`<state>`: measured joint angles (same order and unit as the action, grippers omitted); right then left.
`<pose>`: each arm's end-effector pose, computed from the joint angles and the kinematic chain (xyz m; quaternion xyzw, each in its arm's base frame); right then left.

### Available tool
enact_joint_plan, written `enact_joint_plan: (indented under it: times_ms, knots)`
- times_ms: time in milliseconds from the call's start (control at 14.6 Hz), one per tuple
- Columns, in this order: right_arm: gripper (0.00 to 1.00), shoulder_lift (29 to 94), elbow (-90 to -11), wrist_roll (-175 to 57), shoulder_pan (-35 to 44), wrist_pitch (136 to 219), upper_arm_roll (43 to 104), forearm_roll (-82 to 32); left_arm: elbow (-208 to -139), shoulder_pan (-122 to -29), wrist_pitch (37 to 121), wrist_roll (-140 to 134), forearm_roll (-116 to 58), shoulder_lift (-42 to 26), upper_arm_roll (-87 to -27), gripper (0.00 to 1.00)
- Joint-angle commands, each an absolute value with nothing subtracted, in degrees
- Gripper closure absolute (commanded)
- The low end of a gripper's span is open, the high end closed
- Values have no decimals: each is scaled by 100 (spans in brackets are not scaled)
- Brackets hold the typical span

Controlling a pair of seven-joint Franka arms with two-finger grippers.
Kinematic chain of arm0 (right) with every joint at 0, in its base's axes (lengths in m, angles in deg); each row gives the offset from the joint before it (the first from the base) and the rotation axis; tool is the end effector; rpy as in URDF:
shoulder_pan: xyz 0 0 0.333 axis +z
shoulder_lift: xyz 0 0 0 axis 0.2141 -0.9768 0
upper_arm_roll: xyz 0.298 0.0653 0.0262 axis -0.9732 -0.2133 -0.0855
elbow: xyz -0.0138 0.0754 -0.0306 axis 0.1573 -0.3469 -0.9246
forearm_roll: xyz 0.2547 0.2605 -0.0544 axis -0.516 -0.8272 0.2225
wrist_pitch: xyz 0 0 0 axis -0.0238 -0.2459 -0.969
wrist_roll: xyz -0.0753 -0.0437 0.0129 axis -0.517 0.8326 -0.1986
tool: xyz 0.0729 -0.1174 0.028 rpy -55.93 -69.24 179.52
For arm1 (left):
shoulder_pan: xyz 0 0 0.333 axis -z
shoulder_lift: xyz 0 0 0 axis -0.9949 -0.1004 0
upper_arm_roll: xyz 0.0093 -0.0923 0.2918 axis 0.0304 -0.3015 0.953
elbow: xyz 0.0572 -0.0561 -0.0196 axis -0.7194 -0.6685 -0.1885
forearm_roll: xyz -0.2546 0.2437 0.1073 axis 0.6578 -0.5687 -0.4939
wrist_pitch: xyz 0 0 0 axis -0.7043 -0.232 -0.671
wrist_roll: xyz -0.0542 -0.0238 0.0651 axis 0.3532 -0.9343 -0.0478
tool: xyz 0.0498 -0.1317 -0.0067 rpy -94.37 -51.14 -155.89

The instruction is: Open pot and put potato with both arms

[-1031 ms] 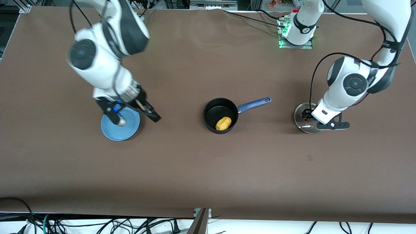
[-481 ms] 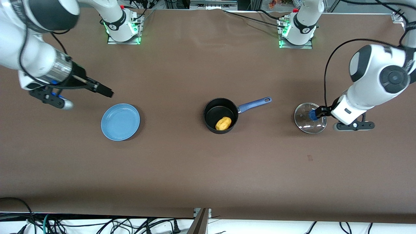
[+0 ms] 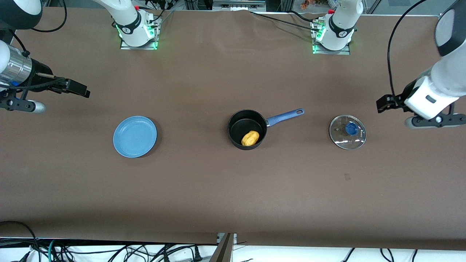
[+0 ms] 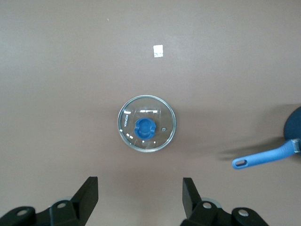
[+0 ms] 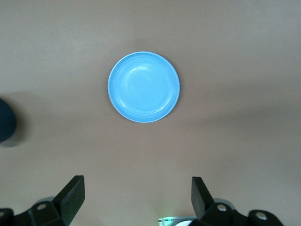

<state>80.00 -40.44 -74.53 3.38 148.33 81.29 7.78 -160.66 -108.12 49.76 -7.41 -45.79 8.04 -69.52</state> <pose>0.5390 0.0401 0.5356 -0.9947 0.0699 0.0726 0.0199 0.5603 -0.0307 0.5223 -0.9972 -0.0305 0.0587 0.0345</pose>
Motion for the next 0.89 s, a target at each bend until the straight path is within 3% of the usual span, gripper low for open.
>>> enact_joint_plan:
  times_ms: [0, 137, 206, 824]
  knots:
    - [0, 8263, -4197, -7266, -749, 14817, 6922, 1120, -15274, -10832, 4412, -624, -4370, 727, -7037, 14]
    - [0, 8281, -4180, -7186, -902, 14817, 6804, 1155, -15061, -10841, 4297, -633, -4369, 727, -7020, 10]
    - [0, 8272, -4162, -7169, -893, 14843, 6804, 1164, -15043, -10858, 4296, -633, -4369, 727, -6994, 0]
    - [0, 8184, -3688, -7133, -894, 14808, 6778, 1409, -15069, -11044, 4533, -449, -4369, 656, -6871, 0]
